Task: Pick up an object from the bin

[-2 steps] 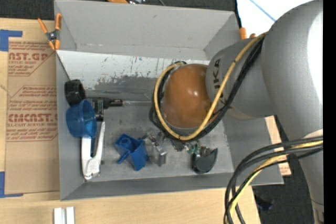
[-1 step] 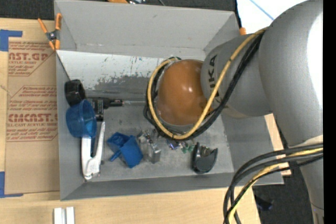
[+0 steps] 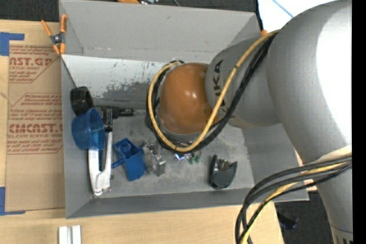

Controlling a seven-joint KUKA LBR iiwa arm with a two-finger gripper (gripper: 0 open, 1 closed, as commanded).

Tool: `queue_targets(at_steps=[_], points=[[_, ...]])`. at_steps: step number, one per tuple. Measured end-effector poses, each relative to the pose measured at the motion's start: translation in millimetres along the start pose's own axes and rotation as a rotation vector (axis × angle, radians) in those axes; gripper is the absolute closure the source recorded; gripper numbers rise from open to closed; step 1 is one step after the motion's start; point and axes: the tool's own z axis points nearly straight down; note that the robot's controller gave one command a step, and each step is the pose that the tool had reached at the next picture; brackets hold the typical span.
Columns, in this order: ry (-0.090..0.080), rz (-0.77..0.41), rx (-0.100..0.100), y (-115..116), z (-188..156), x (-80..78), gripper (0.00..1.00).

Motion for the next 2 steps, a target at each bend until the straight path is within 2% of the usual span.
queue_targets(at_steps=[1, 2], points=[[-0.003, -0.017, 0.0, 12, -8, 2.9, 1.0], [-0.006, 0.008, 0.0, 17, -51, -7.1, 1.0]])
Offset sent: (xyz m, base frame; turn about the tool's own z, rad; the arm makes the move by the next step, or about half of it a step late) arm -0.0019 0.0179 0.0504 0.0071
